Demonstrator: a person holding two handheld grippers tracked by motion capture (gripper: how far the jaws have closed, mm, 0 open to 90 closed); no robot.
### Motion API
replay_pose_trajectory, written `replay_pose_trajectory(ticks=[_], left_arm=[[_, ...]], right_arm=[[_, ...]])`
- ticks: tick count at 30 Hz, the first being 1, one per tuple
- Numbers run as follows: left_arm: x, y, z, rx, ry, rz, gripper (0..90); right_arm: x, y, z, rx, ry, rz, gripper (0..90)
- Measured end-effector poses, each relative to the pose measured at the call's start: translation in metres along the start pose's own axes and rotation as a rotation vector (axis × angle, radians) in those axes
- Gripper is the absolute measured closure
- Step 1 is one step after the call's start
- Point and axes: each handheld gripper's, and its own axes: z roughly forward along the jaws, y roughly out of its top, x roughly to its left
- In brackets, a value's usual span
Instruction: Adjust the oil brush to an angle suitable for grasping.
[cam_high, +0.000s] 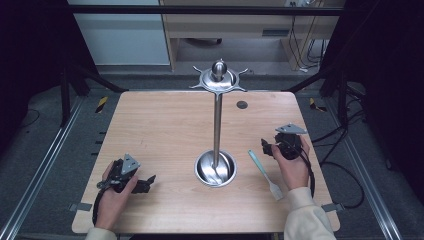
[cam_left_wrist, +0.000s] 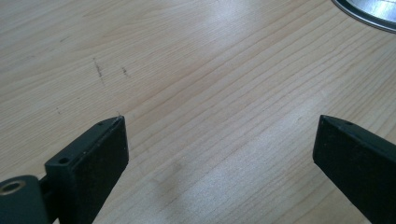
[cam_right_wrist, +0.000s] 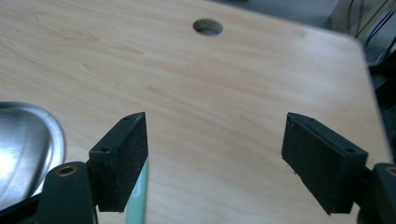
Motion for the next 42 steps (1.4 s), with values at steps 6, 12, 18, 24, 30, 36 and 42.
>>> replay_pose_trajectory(ticks=[6, 12, 18, 24, 30, 36, 42], left_arm=[[0.002, -0.001, -0.003, -0.008, 0.017, -0.010, 3.0], [0.003, 0.000, -0.002, -0.013, 0.015, -0.012, 3.1], [-0.001, 0.001, -0.003, -0.017, 0.007, 0.001, 3.0], [0.000, 0.001, -0.001, -0.017, 0.007, -0.006, 3.1], [-0.001, 0.001, -0.002, -0.008, 0.006, 0.004, 3.1], [-0.001, 0.001, -0.001, -0.005, 0.001, 0.006, 3.6], [-0.001, 0.001, -0.001, -0.005, 0.001, 0.007, 3.6]], right_arm=[[0.010, 0.014, 0.022, -0.039, -0.018, -0.111, 29.2], [0.010, 0.000, 0.038, 0.043, 0.056, -0.107, 37.3], [0.026, 0.003, 0.033, 0.065, 0.159, -0.134, 44.8], [0.039, 0.006, 0.032, 0.077, 0.194, -0.162, 47.4], [0.044, 0.004, 0.035, 0.106, 0.212, -0.170, 47.6], [0.044, -0.002, 0.044, 0.182, 0.223, -0.175, 69.4], [0.047, -0.008, 0.049, 0.249, 0.231, -0.202, 87.5]])
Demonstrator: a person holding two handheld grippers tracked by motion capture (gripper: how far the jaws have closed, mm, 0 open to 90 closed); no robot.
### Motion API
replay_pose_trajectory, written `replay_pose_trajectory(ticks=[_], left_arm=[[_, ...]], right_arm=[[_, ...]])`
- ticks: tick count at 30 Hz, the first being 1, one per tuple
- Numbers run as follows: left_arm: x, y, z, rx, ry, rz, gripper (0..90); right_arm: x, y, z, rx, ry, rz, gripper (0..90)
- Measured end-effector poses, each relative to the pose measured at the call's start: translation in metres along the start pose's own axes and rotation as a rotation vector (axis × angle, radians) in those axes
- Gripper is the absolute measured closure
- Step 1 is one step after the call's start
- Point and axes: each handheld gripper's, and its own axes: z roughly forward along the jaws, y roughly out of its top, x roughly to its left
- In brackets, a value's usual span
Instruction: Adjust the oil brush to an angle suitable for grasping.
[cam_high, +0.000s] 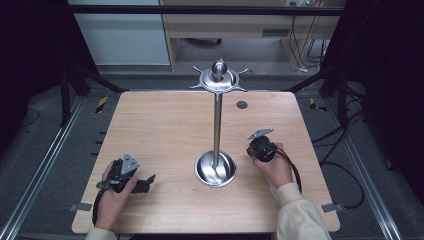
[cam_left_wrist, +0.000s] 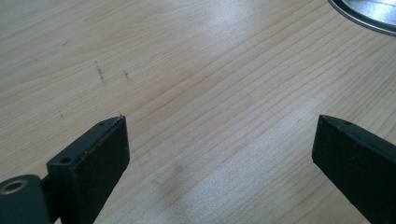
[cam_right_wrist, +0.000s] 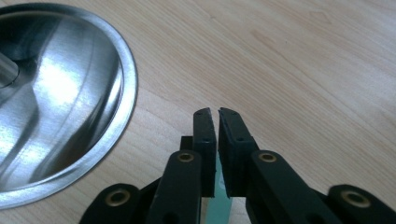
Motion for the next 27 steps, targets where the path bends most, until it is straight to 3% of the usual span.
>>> replay_pose_trajectory(ticks=[27], left_arm=[[-0.001, 0.000, 0.000, -0.001, 0.000, -0.002, 3.6]], right_arm=[[0.003, -0.006, 0.011, 0.087, 0.012, -0.019, 88.9]])
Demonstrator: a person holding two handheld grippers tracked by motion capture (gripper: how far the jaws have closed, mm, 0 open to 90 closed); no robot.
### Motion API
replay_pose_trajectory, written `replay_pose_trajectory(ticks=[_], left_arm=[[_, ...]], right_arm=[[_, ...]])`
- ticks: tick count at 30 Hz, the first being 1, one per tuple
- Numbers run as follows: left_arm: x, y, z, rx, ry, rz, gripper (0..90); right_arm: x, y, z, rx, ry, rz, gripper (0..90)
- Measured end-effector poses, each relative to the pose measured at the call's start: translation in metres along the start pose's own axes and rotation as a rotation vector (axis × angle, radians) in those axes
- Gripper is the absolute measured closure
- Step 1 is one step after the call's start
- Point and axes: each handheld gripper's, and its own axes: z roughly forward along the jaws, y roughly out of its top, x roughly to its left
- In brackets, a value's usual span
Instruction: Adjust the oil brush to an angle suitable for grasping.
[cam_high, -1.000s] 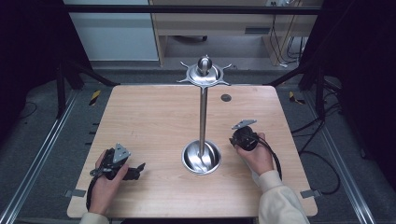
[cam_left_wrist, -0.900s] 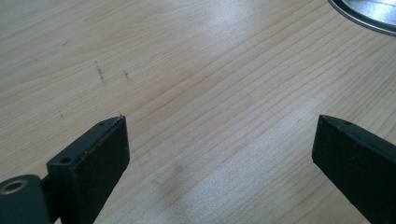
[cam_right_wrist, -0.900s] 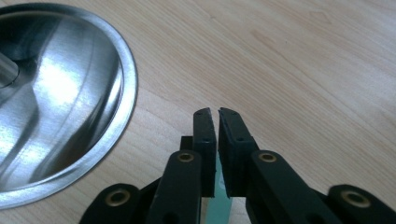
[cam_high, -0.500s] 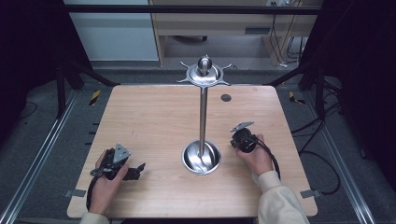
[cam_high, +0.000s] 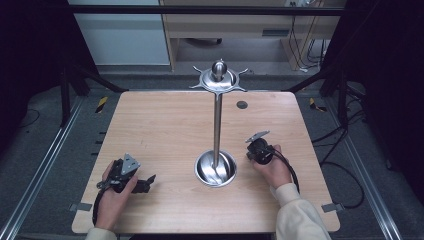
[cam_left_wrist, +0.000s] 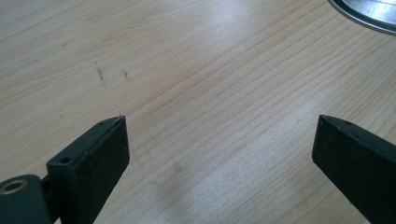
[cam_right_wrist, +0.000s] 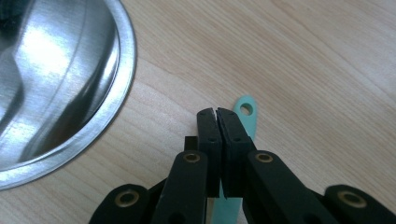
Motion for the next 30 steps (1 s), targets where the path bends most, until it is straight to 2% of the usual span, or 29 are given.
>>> replay_pose_trajectory(ticks=[5, 8, 9, 11, 13, 18, 19, 21, 22, 23, 24, 26, 27, 28, 30], left_arm=[[0.000, 0.000, 0.000, 0.003, 0.000, 0.004, 3.5], [0.000, 0.000, 0.000, 0.006, -0.001, 0.009, 3.5], [-0.001, 0.000, 0.000, 0.005, 0.001, 0.010, 3.5], [-0.001, 0.000, 0.000, 0.004, -0.001, 0.009, 3.5], [0.000, 0.000, 0.000, 0.004, 0.000, 0.006, 3.5], [0.000, 0.000, 0.000, 0.003, -0.001, 0.007, 3.5], [0.000, 0.000, 0.000, 0.004, -0.004, 0.006, 3.5], [0.000, 0.000, 0.000, 0.002, -0.003, 0.006, 3.5], [0.000, 0.000, 0.000, 0.002, -0.003, 0.006, 3.5], [0.000, 0.000, 0.000, 0.000, -0.004, 0.005, 3.5], [0.000, 0.000, 0.000, 0.000, -0.004, 0.005, 3.5], [0.000, 0.000, 0.000, -0.001, -0.005, 0.004, 3.5], [0.000, 0.000, 0.000, 0.000, -0.005, 0.004, 3.5], [0.000, 0.000, 0.000, 0.000, -0.005, 0.004, 3.5], [0.000, 0.000, 0.000, 0.002, -0.006, 0.005, 3.5]], right_arm=[[0.000, 0.001, 0.000, 0.010, -0.023, -0.003, 89.3], [-0.003, 0.000, 0.000, 0.011, -0.027, 0.015, 89.5], [-0.006, -0.001, -0.001, 0.020, -0.054, 0.026, 89.1], [-0.008, -0.001, -0.001, 0.022, -0.061, 0.036, 88.7], [-0.012, -0.003, -0.004, 0.013, -0.046, 0.080, 85.7], [-0.010, 0.000, -0.018, -0.033, -0.011, 0.087, 82.4], [-0.009, 0.000, -0.027, -0.031, 0.003, 0.106, 77.2], [-0.008, -0.002, -0.034, -0.004, 0.004, 0.128, 70.9], [-0.008, -0.002, -0.034, -0.004, 0.004, 0.128, 70.9], [-0.007, -0.004, -0.039, 0.044, -0.001, 0.149, 66.2], [-0.008, -0.005, -0.040, 0.064, 0.002, 0.155, 64.6], [-0.008, -0.007, -0.041, 0.082, 0.002, 0.155, 63.2], [-0.008, -0.008, -0.044, 0.113, 0.002, 0.158, 58.5], [-0.008, -0.008, -0.044, 0.113, 0.002, 0.158, 58.5], [-0.006, -0.010, -0.047, 0.140, -0.013, 0.164, 55.1]])
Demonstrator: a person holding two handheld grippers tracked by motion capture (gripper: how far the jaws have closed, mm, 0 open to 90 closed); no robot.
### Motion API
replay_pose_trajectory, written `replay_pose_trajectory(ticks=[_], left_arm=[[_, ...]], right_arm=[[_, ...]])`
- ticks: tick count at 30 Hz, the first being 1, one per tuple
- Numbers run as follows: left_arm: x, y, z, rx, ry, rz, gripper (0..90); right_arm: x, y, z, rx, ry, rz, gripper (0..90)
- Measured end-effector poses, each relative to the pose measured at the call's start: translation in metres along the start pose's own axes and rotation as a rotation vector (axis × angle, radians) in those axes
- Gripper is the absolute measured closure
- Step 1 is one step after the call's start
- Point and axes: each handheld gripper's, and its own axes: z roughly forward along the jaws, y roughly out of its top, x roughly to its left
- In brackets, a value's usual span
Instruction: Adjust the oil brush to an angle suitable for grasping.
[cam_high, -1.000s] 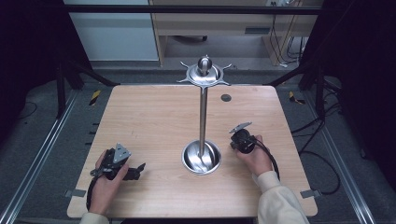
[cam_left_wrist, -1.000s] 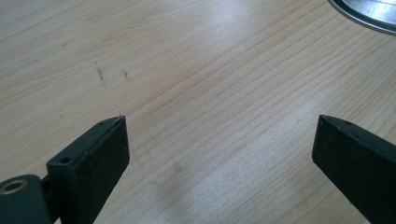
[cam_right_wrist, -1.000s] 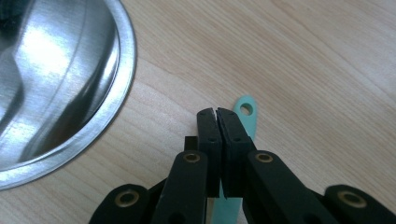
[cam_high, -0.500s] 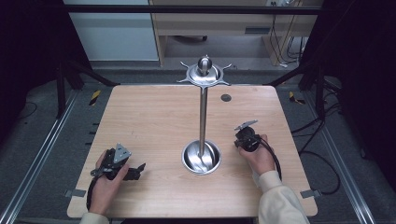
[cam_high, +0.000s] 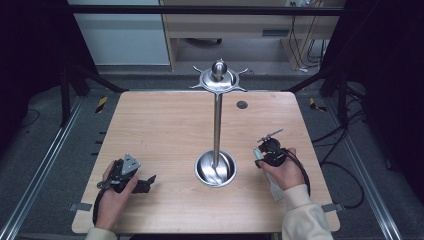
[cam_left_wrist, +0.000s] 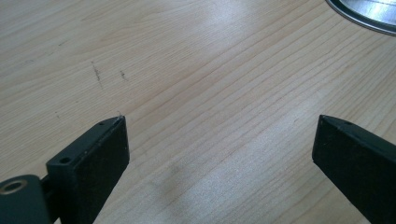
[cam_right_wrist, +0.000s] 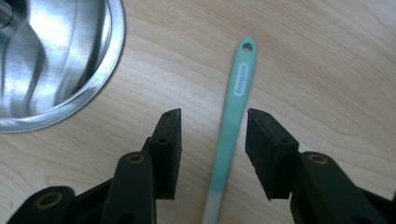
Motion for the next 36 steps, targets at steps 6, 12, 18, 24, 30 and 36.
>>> replay_pose_trajectory(ticks=[6, 12, 18, 24, 30, 36], left_arm=[[0.000, 0.000, 0.000, 0.002, 0.000, -0.002, 3.5], [0.000, 0.000, 0.000, 0.007, -0.003, 0.003, 3.5], [0.000, 0.000, 0.001, 0.012, -0.004, 0.004, 3.5], [0.000, 0.000, 0.001, 0.011, -0.004, 0.005, 3.4], [-0.001, 0.000, 0.001, 0.011, -0.006, 0.005, 3.4], [-0.001, 0.000, 0.001, 0.008, -0.006, 0.001, 3.4]], right_arm=[[0.000, -0.004, 0.000, 0.051, -0.010, 0.016, 55.9], [-0.004, -0.012, 0.006, 0.113, -0.021, 0.040, 62.1], [-0.005, -0.014, 0.007, 0.145, -0.014, 0.057, 67.5], [-0.005, -0.015, 0.009, 0.165, -0.010, 0.060, 70.1], [-0.004, -0.016, 0.011, 0.188, -0.005, 0.064, 73.3], [-0.005, -0.017, 0.012, 0.200, -0.005, 0.065, 74.9]])
